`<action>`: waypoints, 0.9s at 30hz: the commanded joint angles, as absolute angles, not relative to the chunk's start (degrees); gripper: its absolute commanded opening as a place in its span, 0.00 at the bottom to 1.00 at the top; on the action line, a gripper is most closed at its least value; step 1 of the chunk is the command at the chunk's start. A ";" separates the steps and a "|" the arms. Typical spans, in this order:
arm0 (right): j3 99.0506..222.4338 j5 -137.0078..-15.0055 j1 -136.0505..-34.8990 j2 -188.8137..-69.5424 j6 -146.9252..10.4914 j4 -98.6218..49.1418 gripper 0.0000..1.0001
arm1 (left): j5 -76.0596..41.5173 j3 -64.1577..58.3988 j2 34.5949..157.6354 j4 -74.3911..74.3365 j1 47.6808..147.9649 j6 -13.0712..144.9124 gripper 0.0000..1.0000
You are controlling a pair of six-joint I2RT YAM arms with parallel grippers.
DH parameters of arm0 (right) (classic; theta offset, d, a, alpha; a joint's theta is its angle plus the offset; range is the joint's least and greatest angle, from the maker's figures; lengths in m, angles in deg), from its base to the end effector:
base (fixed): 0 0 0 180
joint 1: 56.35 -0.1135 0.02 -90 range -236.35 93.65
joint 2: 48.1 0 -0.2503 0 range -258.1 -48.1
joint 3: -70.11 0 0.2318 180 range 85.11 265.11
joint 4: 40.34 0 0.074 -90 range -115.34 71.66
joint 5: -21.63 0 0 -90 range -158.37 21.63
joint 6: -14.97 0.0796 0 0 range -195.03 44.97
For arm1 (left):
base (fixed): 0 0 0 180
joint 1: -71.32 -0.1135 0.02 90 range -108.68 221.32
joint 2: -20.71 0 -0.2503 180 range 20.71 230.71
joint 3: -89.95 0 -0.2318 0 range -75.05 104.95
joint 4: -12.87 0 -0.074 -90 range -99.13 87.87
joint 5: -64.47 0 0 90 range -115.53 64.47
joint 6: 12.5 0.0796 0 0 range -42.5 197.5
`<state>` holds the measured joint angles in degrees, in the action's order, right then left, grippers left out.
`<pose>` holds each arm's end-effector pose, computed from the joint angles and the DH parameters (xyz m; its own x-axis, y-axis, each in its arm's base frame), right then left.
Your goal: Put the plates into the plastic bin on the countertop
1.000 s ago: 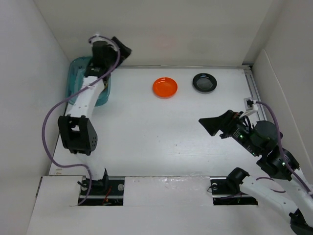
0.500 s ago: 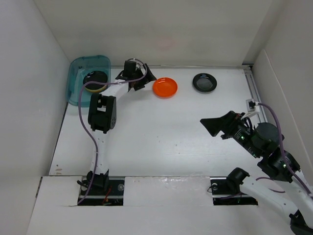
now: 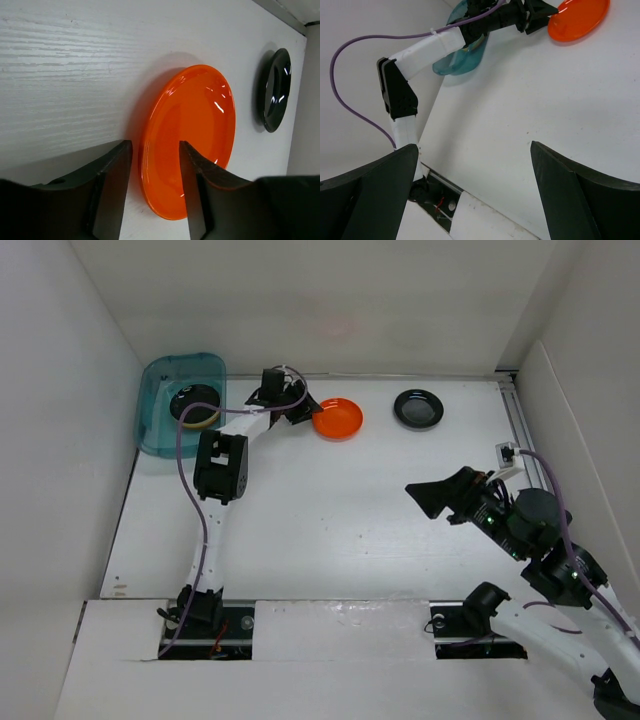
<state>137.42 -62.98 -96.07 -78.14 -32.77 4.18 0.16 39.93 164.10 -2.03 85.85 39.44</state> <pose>0.1123 0.0836 0.3598 -0.4515 0.4953 -0.7422 -0.3525 0.6651 0.6583 0.5477 -0.1776 0.1399 -0.7286 -0.3851 -0.5665 0.1859 0.6848 -0.7046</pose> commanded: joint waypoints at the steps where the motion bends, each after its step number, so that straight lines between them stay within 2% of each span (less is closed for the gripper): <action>1: 137.58 -62.56 -95.81 -78.42 -32.76 1.91 1.00 | 2.76 41.49 167.05 -5.47 86.00 39.71 0.39; 3: 137.58 -62.56 -95.81 -78.42 -32.76 1.91 1.00 | 2.77 41.49 167.66 -5.47 86.00 39.71 0.30; 4: 137.58 -62.56 -95.81 -78.42 -32.76 1.91 1.00 | 2.77 41.49 167.66 -5.47 86.00 39.71 0.28; 5: 137.58 -62.56 -95.81 -78.42 -32.76 1.39 1.00 | 2.77 41.49 167.66 -5.47 86.00 39.71 0.22; 6: 137.58 -62.56 -95.81 -78.42 -32.76 1.38 1.00 | 2.77 42.02 167.66 -6.17 86.00 39.71 0.09; 7: 137.58 -62.56 -95.81 -78.42 -32.76 1.38 1.00 | 2.77 42.02 167.66 -6.70 86.00 39.71 0.00; 10: 137.58 -62.56 -95.81 -78.42 -32.76 1.38 1.00 | 3.29 40.10 163.55 -5.22 86.00 39.71 0.00; 12: 137.58 -62.56 -95.81 -78.42 -32.76 1.38 1.00 | 2.69 36.67 156.61 -3.98 84.34 38.66 0.00; 18: 137.06 -62.56 -95.81 -78.42 -32.76 1.91 1.00 | -9.51 35.61 138.94 -12.58 74.43 36.98 0.00; 24: 136.52 -64.41 -95.81 -77.89 -32.76 0.77 1.00 | -18.14 36.22 135.14 -22.95 61.58 35.40 0.00; 27: 136.52 -65.03 -95.81 -77.89 -32.76 0.15 1.00 | -21.75 32.45 134.62 -23.58 56.04 35.40 0.00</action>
<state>136.57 -63.90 -96.07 -78.18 -32.77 3.77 -16.25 35.38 134.29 -17.18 57.78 36.29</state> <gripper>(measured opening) 0.999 0.021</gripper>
